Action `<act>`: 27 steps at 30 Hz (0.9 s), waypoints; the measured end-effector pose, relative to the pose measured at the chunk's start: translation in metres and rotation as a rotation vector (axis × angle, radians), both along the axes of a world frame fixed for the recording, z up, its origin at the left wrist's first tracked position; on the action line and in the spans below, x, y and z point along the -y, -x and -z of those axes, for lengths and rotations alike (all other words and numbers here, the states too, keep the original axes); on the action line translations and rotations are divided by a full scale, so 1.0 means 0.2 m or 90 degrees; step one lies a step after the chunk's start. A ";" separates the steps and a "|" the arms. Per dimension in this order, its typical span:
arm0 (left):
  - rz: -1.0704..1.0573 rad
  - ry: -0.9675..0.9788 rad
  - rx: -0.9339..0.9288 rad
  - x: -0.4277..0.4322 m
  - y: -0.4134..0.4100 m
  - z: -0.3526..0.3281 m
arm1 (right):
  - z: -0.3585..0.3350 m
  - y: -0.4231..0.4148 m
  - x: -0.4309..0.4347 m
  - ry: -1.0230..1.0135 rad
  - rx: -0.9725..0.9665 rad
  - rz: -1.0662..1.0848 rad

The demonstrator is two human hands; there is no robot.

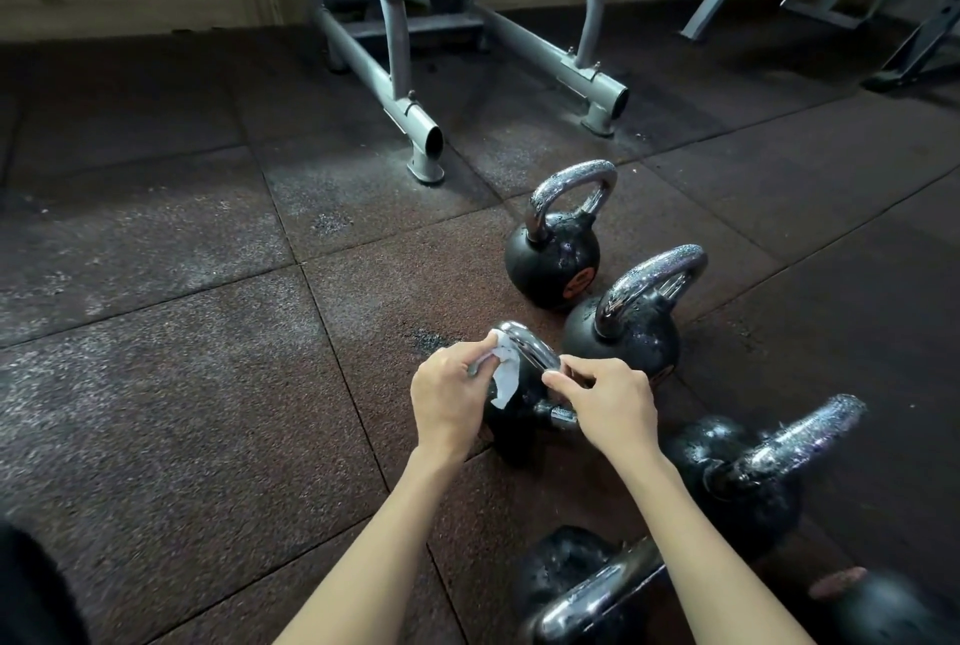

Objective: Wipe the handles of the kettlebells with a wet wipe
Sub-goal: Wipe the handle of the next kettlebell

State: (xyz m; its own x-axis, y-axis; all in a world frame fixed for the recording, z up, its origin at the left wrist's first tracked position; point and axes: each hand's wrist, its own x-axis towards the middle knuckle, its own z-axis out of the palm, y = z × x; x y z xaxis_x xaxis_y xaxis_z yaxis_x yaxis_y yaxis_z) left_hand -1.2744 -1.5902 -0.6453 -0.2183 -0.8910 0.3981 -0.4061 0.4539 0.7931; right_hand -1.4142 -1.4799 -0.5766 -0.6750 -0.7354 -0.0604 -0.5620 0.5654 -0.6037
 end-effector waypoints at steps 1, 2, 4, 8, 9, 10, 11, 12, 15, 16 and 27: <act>-0.002 -0.019 -0.017 0.00 0.00 0.00 | 0.00 0.01 0.00 -0.013 0.001 -0.011; -0.004 -0.049 -0.041 0.00 0.00 0.01 | 0.00 0.03 0.00 -0.023 0.016 -0.028; -0.014 -0.104 -0.095 -0.01 0.00 0.01 | 0.01 0.08 -0.01 -0.027 0.096 -0.076; -0.031 -0.191 -0.184 -0.10 0.03 0.00 | 0.01 0.16 -0.03 -0.033 0.204 -0.148; -0.018 -0.215 -0.202 -0.12 0.04 0.01 | 0.01 0.16 -0.03 -0.034 0.203 -0.157; -0.004 -0.237 -0.218 -0.15 0.04 0.01 | 0.01 0.17 -0.02 -0.034 0.203 -0.161; 0.005 -0.248 -0.230 -0.17 0.05 0.01 | 0.02 0.18 -0.01 -0.033 0.202 -0.164; 0.002 -0.253 -0.236 -0.19 0.05 0.01 | 0.03 0.18 -0.01 -0.026 0.202 -0.163; -0.019 -0.259 -0.267 -0.20 0.03 -0.02 | 0.05 0.14 -0.01 0.015 0.185 -0.160; -0.025 -0.260 -0.263 -0.19 0.02 -0.02 | 0.06 0.13 -0.01 0.024 0.170 -0.159; -0.009 -0.259 -0.238 -0.29 0.13 -0.04 | 0.02 0.22 0.02 -0.077 0.179 -0.205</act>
State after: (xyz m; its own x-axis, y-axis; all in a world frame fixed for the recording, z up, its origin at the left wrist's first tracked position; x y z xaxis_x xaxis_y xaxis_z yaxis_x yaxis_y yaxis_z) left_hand -1.3014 -1.5330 -0.6377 -0.1147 -0.9910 0.0688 -0.0665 0.0768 0.9948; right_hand -1.4578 -1.4841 -0.5809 -0.3578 -0.8819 -0.3070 -0.5442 0.4641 -0.6989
